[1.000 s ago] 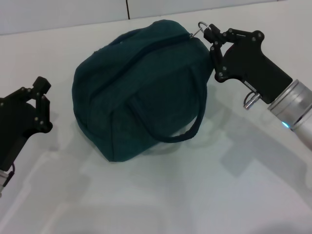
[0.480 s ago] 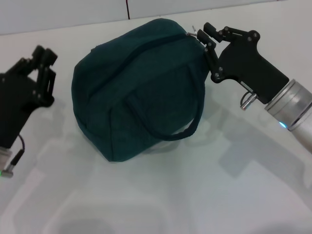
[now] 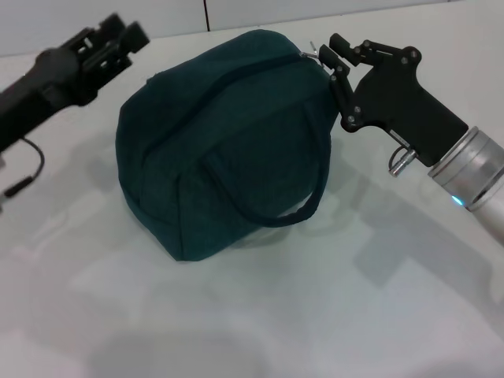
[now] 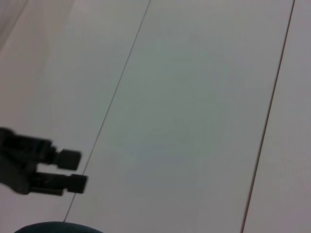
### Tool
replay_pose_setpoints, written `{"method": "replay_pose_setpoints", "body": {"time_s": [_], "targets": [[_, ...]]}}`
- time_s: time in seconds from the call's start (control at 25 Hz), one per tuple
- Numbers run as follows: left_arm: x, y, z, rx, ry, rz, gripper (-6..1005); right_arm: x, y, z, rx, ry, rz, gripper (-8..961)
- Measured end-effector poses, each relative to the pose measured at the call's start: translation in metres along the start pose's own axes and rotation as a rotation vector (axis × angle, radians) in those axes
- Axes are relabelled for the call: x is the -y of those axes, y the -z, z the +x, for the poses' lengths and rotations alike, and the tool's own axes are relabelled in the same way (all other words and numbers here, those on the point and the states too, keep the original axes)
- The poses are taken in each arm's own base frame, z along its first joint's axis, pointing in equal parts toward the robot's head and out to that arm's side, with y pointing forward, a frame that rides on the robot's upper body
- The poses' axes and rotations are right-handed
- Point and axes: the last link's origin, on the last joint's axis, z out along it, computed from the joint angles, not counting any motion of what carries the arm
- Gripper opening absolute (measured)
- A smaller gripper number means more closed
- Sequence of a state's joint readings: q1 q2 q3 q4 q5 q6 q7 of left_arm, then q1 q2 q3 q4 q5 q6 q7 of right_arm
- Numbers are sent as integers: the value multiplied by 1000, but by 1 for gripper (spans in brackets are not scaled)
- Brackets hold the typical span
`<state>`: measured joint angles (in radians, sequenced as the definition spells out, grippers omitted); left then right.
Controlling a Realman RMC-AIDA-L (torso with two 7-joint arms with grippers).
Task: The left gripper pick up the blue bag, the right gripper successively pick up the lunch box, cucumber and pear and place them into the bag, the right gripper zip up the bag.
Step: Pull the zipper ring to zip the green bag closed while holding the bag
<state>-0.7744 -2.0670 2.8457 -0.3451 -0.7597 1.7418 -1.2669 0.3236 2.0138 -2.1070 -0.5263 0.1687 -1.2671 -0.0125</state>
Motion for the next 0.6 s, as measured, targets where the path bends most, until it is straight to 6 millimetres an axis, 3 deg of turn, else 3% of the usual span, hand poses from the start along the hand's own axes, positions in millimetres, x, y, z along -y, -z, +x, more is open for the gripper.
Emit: {"method": "replay_pose_setpoints", "body": {"time_s": [0.12,0.24,0.6], "targets": [[3,-11,18,83,19,-33,478,0,-1,0,1,2,-2,95],[4,-28,31,199,7,-62,707,0,-2,0,4,5,-6,95],[4,-65,37,473,-11,-62,745,1,-4,0,4,11,-9,93]]}}
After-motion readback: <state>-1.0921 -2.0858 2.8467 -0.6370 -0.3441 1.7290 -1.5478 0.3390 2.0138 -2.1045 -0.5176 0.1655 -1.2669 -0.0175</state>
